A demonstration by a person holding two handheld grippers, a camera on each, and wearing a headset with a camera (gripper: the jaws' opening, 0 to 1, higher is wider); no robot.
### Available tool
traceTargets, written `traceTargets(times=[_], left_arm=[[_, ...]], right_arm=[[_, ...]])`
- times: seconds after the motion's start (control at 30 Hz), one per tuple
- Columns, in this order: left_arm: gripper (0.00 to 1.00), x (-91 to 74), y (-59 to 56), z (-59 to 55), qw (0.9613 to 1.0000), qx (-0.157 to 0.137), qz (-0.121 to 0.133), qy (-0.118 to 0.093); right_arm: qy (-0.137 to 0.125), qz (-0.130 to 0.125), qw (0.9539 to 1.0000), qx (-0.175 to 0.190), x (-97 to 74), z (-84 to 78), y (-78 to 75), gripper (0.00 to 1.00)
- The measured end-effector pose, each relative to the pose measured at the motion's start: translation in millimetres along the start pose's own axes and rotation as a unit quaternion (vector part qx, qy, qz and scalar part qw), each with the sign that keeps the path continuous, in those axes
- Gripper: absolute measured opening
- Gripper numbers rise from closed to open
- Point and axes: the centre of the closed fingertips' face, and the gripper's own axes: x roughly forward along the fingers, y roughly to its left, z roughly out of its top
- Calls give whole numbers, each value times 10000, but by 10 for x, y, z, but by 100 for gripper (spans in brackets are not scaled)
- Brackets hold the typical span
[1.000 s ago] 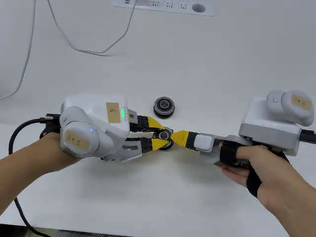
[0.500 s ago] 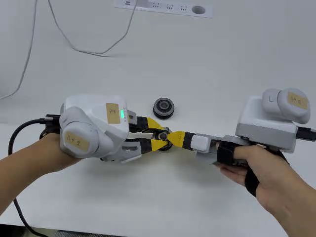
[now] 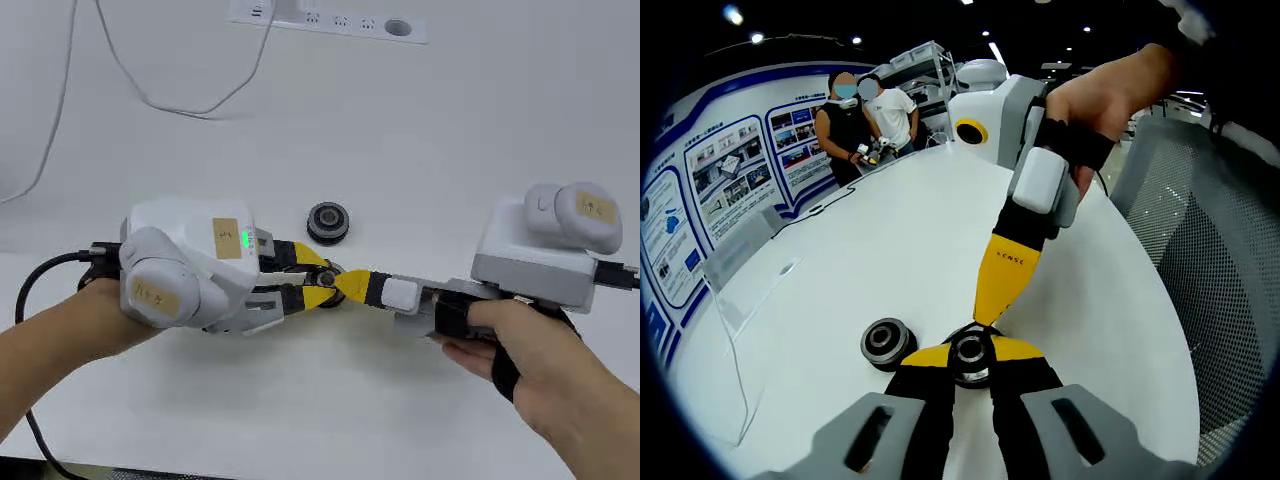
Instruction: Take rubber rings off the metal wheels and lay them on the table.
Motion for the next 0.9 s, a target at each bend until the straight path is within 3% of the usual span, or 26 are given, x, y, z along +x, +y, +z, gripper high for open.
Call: traceTargets(times=[0.53, 0.9], left_arm=[[13, -41, 2, -17, 10000, 5, 81, 52], [26, -282, 135, 49, 9983, -412, 374, -179]], right_arm=[[-75, -116, 9998, -123, 21, 31, 22, 1], [-84, -121, 9998, -112, 35, 59, 42, 1]])
